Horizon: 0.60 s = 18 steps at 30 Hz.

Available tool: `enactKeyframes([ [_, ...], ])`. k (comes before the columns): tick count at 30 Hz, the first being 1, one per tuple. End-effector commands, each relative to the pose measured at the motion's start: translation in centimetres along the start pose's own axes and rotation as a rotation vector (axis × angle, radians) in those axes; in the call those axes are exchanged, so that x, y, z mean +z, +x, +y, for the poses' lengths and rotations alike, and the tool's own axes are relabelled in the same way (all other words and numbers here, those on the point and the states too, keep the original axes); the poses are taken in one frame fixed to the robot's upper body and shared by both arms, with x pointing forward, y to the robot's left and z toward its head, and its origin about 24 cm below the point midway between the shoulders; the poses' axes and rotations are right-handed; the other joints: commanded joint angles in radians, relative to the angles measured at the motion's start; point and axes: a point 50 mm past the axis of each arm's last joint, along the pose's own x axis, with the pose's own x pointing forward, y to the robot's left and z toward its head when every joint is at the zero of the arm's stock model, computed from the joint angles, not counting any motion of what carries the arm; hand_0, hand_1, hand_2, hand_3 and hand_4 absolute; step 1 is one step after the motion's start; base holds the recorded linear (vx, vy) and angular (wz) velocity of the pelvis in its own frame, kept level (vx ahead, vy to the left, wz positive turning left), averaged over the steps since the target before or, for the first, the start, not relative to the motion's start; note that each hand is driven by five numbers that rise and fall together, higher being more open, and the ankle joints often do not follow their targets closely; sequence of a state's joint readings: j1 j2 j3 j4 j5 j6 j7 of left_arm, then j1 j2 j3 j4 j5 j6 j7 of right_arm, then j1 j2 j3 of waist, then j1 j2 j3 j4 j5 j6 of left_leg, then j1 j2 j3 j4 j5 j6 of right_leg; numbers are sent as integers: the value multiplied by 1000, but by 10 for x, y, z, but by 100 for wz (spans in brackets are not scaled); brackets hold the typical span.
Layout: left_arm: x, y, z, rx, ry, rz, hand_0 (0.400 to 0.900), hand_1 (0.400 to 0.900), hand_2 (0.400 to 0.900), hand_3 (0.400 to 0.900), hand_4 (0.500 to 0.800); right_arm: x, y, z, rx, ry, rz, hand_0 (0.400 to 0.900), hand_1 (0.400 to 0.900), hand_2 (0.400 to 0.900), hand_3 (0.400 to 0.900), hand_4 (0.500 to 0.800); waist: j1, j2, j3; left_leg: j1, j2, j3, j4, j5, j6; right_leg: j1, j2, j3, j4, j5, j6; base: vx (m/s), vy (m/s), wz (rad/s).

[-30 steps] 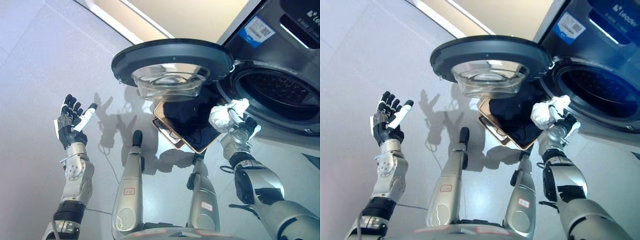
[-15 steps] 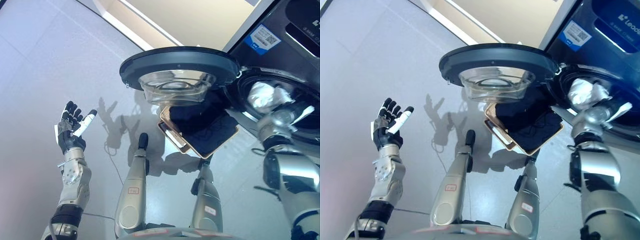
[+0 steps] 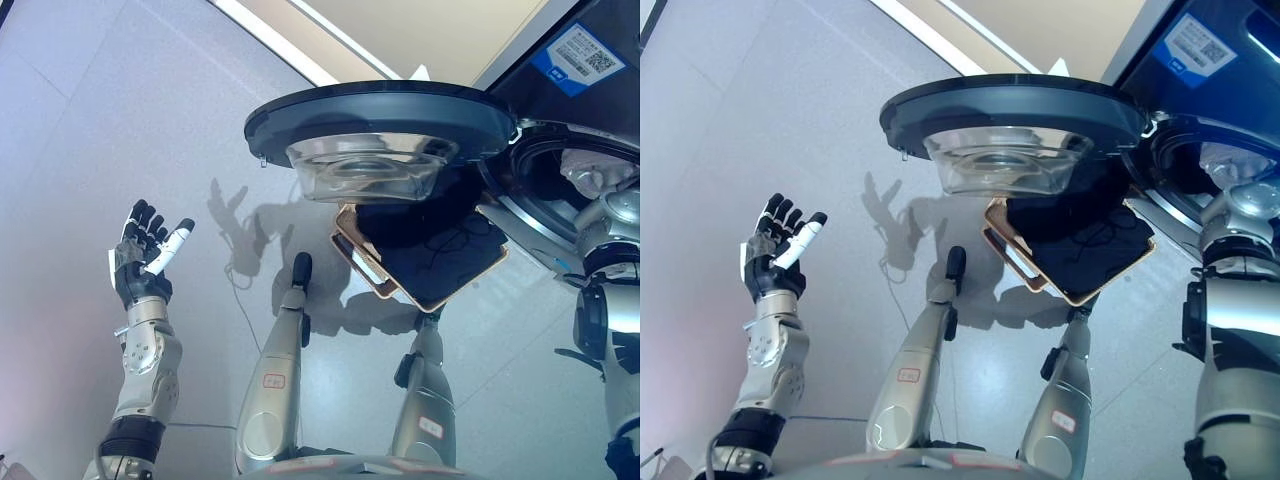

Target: Put the clothes in the basket into the washing machine.

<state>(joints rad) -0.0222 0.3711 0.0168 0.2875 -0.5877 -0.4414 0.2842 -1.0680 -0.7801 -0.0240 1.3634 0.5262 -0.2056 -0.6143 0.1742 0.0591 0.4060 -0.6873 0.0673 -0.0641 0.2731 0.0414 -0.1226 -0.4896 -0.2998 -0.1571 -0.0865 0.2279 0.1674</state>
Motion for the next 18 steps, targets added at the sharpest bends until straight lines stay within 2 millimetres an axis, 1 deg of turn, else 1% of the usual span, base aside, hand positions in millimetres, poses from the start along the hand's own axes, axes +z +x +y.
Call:
enactKeyframes([
  [1,44,6,11,15,-13,-232,900,900,900,900,800,69,11,-8,-38,-21,-289,900,900,900,900,800,-2,37,-21,37,2,-28,-223,109,24,91,18,-14,94,-131,11,0,0,0],
  [8,51,8,13,27,-10,-261,900,900,900,900,800,72,4,5,6,-35,-316,900,900,900,900,800,-5,29,-26,41,6,-26,-218,104,24,90,21,-10,98,-134,9,-2,1,-1],
  [11,50,8,14,34,-16,-259,900,900,900,900,800,69,2,9,22,-24,-311,900,900,900,900,800,-6,27,-22,45,9,-25,-221,104,24,91,22,-9,95,-130,10,-10,3,-5],
  [14,47,11,15,55,-22,-251,900,900,900,900,800,52,-5,19,78,-53,-288,900,900,900,900,800,-13,17,-17,52,13,-22,-216,103,25,100,25,-5,92,-128,10,-9,-11,-5],
  [17,42,14,15,75,-26,-229,900,900,900,900,800,28,-18,33,145,-87,-246,900,900,900,900,800,-23,7,-13,61,14,-19,-203,95,28,107,29,-2,95,-128,8,-5,-7,-5],
  [18,41,15,15,75,-24,-227,900,900,900,900,800,23,-20,35,156,-89,-238,900,900,900,900,800,-25,5,-14,61,15,-19,-199,94,28,109,30,-3,96,-129,8,0,0,0],
])
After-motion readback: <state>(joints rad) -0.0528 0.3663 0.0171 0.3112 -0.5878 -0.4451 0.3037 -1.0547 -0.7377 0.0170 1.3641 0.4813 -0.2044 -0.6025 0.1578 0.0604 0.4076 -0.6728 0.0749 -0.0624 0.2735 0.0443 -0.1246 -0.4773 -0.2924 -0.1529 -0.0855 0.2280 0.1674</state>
